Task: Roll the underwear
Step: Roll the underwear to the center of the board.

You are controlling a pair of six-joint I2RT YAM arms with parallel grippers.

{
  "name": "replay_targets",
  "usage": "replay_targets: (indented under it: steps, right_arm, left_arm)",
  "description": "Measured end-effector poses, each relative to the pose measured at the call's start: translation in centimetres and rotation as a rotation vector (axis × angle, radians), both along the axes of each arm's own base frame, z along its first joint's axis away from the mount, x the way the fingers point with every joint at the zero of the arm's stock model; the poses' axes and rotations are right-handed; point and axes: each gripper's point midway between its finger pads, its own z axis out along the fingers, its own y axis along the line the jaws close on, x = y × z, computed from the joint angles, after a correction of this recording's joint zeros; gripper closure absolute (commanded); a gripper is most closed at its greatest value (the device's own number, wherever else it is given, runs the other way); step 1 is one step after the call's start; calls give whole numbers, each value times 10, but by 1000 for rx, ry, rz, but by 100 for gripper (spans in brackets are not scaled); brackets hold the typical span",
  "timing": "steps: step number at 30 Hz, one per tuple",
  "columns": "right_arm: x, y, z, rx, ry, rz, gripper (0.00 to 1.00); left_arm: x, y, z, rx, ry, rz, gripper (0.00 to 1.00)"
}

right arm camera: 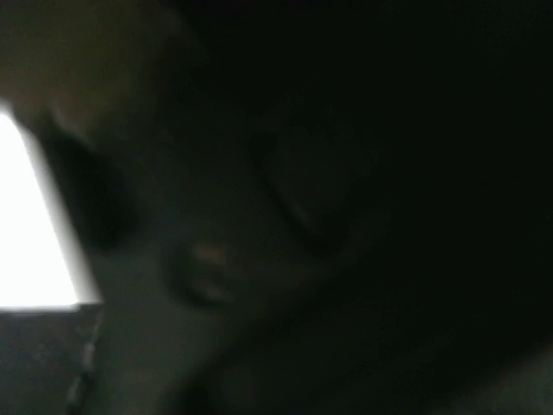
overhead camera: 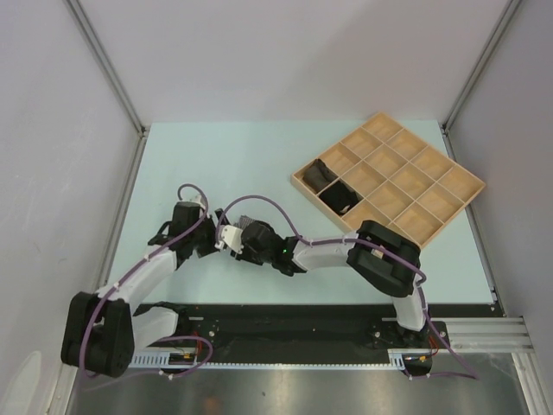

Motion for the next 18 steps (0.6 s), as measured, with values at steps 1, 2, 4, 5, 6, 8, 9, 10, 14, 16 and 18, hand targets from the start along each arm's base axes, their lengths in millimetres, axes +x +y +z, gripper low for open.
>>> replay_targets:
  steps: [1,2,4,5,6,8,9,10,14,16,18]
  right_arm:
    - [-2,-1,0,2,17,8,100]
    - [-4,0,3,12,35,22,100]
    - [-17,1,6,27,102,55,100]
    - [-25,2,7,37,141,70,100]
    - [-32,2,8,41,177,86,100]
    - [-43,2,9,51,241,109,100]
    - [-47,2,9,55,278,121,100]
    - [-50,3,10,60,305,127,100]
    - [-48,-6,10,81,453,92,100]
    - [-42,-9,11,106,533,69,100]
    - [-35,-11,11,131,608,52,100]
  left_arm:
    - [-1,3,4,7,-13,10,11]
    - [-1,6,7,18,-22,22,11]
    - [-5,12,11,35,-32,39,11]
    - [-7,14,13,40,-34,44,11]
    - [-9,16,14,47,-38,51,11]
    - [-11,19,15,56,-41,60,11]
    - [-11,21,15,64,-43,67,11]
    - [-12,22,15,70,-44,74,11]
    - [-14,24,17,60,-65,80,12]
    - [-17,22,17,46,-80,78,13]
    - [-22,21,15,27,-98,72,14]
